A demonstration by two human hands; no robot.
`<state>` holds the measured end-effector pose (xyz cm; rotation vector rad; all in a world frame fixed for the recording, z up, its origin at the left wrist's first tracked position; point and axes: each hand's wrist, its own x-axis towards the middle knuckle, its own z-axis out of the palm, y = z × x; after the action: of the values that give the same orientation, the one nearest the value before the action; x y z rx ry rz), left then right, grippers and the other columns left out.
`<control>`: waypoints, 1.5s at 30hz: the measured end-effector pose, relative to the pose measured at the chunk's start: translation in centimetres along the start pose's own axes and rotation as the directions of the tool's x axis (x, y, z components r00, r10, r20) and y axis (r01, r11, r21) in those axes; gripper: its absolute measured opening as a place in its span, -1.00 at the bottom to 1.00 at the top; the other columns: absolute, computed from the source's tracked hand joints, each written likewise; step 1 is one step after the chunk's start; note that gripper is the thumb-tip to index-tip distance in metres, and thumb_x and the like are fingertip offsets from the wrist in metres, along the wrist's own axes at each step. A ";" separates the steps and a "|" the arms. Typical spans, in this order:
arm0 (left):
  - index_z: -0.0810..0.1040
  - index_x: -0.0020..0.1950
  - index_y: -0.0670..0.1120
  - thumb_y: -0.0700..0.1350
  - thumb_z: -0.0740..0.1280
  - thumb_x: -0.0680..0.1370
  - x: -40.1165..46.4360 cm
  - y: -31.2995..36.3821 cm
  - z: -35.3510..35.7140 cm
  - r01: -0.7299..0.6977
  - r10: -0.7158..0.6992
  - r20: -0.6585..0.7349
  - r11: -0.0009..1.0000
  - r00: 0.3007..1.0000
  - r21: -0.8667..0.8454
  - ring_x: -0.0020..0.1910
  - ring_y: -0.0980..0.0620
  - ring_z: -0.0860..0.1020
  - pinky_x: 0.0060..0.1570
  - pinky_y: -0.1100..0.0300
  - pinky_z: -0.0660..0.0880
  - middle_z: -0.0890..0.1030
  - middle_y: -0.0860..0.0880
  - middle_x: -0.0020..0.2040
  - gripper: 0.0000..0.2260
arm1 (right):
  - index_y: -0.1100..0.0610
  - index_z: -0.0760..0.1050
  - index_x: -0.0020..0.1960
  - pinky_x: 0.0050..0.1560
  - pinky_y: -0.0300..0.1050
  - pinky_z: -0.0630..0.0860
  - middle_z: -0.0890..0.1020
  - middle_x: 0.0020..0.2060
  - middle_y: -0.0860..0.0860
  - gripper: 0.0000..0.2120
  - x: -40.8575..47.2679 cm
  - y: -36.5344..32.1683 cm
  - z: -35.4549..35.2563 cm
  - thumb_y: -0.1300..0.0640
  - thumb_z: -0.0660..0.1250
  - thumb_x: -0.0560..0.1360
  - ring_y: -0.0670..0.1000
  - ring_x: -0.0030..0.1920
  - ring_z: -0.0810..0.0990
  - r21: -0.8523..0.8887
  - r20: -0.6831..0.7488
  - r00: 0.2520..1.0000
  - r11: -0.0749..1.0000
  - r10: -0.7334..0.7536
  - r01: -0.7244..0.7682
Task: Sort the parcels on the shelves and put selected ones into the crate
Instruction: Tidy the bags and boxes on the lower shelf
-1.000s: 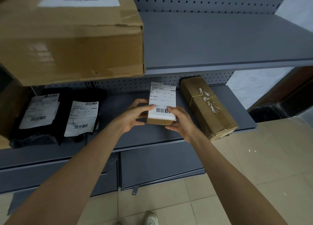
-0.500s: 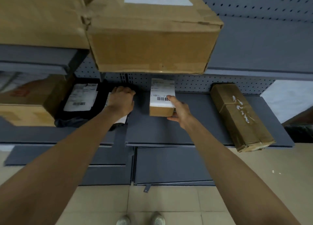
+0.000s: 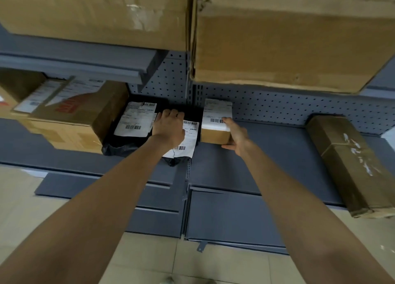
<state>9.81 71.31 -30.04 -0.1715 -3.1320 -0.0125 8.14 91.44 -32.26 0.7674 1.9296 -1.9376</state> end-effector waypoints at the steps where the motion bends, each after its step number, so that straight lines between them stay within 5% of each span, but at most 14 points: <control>1: 0.25 0.48 -0.13 -0.04 0.26 0.57 0.2 0.1 0.1 -0.006 0.006 -0.002 1.000 1.000 -0.005 0.41 -0.15 0.27 0.42 0.00 0.21 0.35 -0.13 0.42 -0.50 | 0.08 0.40 0.17 0.15 0.10 0.58 0.55 0.06 0.03 -0.57 0.2 0.1 0.2 -0.15 0.40 0.45 0.09 0.14 0.55 -0.002 -0.006 1.000 1.000 0.000 0.000; 5: 0.24 0.49 -0.13 -0.03 0.25 0.58 0.7 0.6 0.4 -0.020 0.020 -0.003 1.000 1.000 -0.023 0.42 -0.15 0.25 0.41 0.00 0.20 0.34 -0.13 0.42 -0.50 | 0.15 0.40 0.36 0.16 0.10 0.56 0.50 0.27 0.07 -0.31 0.6 0.4 0.7 -0.22 0.43 0.38 0.10 0.22 0.51 -0.038 -0.062 0.998 0.999 -0.004 0.001; 13: 0.25 0.48 -0.13 -0.04 0.25 0.58 1.2 2.1 1.4 -0.037 0.037 -0.010 0.998 0.999 -0.050 0.39 -0.15 0.28 0.39 0.01 0.23 0.36 -0.14 0.40 -0.51 | 0.18 0.42 0.34 0.18 0.05 0.53 0.51 0.24 0.05 -0.31 1.0 0.9 -0.1 -0.26 0.40 0.41 0.09 0.20 0.49 -0.066 -0.083 0.996 0.998 -0.025 0.020; 17: 0.33 0.45 -0.14 -0.12 0.24 0.58 1.3 3.4 0.3 -0.058 0.044 -0.082 0.982 0.996 -0.180 0.36 -0.17 0.32 0.31 -0.04 0.34 0.40 -0.15 0.38 -0.57 | 0.25 0.48 0.29 0.19 -0.03 0.49 0.54 0.13 0.11 -0.49 0.0 0.1 -2.5 -0.12 0.34 0.53 0.13 0.20 0.51 -0.145 -0.211 0.961 0.978 -0.179 0.151; 22: 0.37 0.42 -0.15 -0.17 0.22 0.59 2.5 9.3 -1.9 -0.212 0.167 -0.169 0.932 0.971 -0.293 0.38 -0.16 0.30 0.17 -0.07 0.46 0.40 -0.16 0.37 -0.62 | 0.12 0.61 0.10 -0.05 -0.12 0.48 0.63 -0.05 0.07 -0.79 -1.8 -2.4 -8.4 0.10 0.25 0.57 0.09 -0.01 0.57 -0.377 -0.338 0.833 0.874 -0.439 0.307; 24: 0.39 0.40 -0.15 -0.16 0.21 0.59 2.8 12.8 -2.2 -0.275 0.234 -0.163 0.907 0.959 -0.317 0.37 -0.15 0.30 0.18 -0.03 0.44 0.41 -0.15 0.37 -0.63 | 0.18 0.56 0.26 0.12 -0.09 0.50 0.63 0.16 0.12 -0.70 -2.7 -2.8 -12.1 0.14 0.26 0.57 0.14 0.17 0.57 -0.462 -0.393 0.787 0.842 -0.476 0.278; 28: 0.39 0.40 -0.13 -0.13 0.20 0.60 2.5 20.3 -1.8 -0.340 0.328 -0.099 0.858 0.939 -0.385 0.35 -0.14 0.35 0.24 0.01 0.40 0.42 -0.14 0.37 -0.64 | 0.32 0.54 0.23 0.26 0.01 0.39 0.53 0.22 0.29 -0.65 -4.8 -2.0 -20.8 0.12 0.23 0.56 0.29 0.32 0.39 -0.630 -0.496 0.739 0.774 -0.455 0.054; 33: 0.33 0.45 -0.10 -0.08 0.21 0.61 0.8 29.4 -0.2 -0.370 0.442 0.045 0.799 0.896 -0.475 0.42 -0.11 0.29 0.34 0.02 0.32 0.36 -0.11 0.43 -0.60 | 0.14 0.31 0.46 0.34 0.12 0.32 0.40 0.38 0.19 -0.47 -7.5 0.0 -30.6 -0.09 0.23 0.58 0.24 0.42 0.23 -0.705 -0.569 0.736 0.679 -0.368 -0.205; 38: 0.32 0.46 -0.11 0.01 0.24 0.60 -0.2 35.9 1.5 -0.182 0.411 0.234 0.750 0.881 -0.635 0.38 -0.13 0.38 0.34 -0.02 0.35 0.40 -0.13 0.42 -0.54 | 0.17 0.26 0.48 0.32 0.11 0.33 0.38 0.41 0.18 -0.40 -7.5 2.8 -35.4 -0.17 0.21 0.57 0.25 0.42 0.29 -0.625 -0.573 0.800 0.726 -0.178 -0.286; 42: 0.24 0.50 -0.18 0.03 0.21 0.62 -0.4 38.3 2.4 0.053 0.371 0.405 0.679 0.836 -0.732 0.42 -0.14 0.35 0.36 0.06 0.32 0.36 -0.16 0.46 -0.48 | 0.18 0.36 0.39 0.07 -0.04 0.41 0.48 0.31 0.17 -0.49 -7.0 4.0 -35.8 -0.08 0.28 0.56 0.18 0.29 0.46 -0.554 -0.514 0.849 0.803 -0.123 -0.220; 45: 0.41 0.34 -0.20 0.05 0.25 0.59 -0.5 38.7 3.4 0.091 0.334 0.394 0.653 0.857 -0.752 0.29 -0.16 0.48 0.24 0.03 0.43 0.52 -0.15 0.29 -0.57 | 0.18 0.41 0.37 0.14 -0.03 0.45 0.52 0.28 0.14 -0.50 -6.5 4.5 -35.3 -0.10 0.30 0.55 0.16 0.26 0.49 -0.496 -0.473 0.874 0.853 -0.111 -0.160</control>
<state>14.50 109.71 -33.18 -0.4595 -3.3390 -1.5401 21.54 124.95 -30.70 1.1724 2.5564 -1.1441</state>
